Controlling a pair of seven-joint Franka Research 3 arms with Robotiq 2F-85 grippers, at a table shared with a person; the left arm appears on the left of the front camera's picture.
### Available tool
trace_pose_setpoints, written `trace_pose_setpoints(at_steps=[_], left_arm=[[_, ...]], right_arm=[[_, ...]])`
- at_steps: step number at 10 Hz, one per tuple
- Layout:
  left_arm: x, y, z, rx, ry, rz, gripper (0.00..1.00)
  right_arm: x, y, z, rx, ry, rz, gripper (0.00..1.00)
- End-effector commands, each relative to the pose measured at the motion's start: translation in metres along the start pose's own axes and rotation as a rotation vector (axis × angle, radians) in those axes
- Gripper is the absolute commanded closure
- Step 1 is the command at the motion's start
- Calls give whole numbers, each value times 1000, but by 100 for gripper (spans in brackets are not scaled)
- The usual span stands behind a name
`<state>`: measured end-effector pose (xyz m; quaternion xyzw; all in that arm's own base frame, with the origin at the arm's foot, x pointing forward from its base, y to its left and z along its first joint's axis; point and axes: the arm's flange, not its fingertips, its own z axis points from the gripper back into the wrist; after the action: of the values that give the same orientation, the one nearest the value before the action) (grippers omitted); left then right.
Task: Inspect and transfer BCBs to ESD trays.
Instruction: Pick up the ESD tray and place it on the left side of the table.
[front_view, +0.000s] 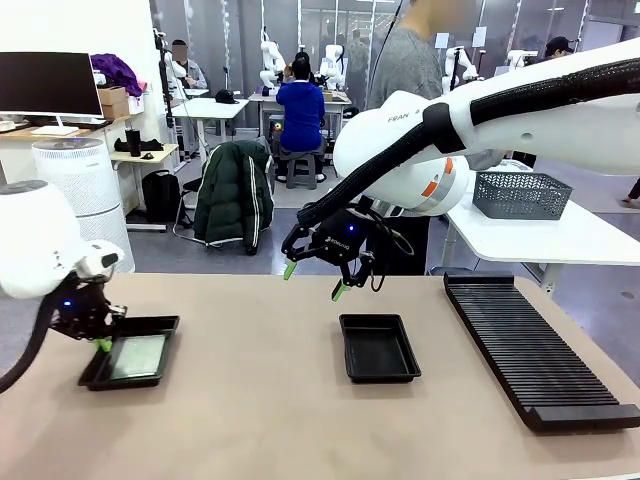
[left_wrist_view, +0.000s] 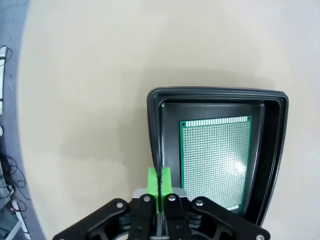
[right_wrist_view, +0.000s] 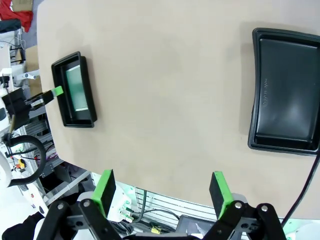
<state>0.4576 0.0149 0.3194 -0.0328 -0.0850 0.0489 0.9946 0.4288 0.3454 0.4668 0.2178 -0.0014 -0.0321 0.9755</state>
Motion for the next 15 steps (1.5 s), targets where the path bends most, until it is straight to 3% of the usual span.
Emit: trace_pose_setpoints(at_steps=[1,6,11,14,15], left_arm=[[-3,28,14,-13,2,-20,100],[3,90,19,-6,23,-24,100],[1,106,17,-38,32,-27,100],[-3,108,16,-42,40,-20,16],[-3,109,15,-47,42,-16,0]], right_arm=[[0,1,1,-6,-4,-13,0],[0,1,1,-6,-4,-13,0],[0,1,1,-6,-4,-13,0],[0,1,1,-6,-4,-13,0],[0,1,1,-6,-4,-13,0]])
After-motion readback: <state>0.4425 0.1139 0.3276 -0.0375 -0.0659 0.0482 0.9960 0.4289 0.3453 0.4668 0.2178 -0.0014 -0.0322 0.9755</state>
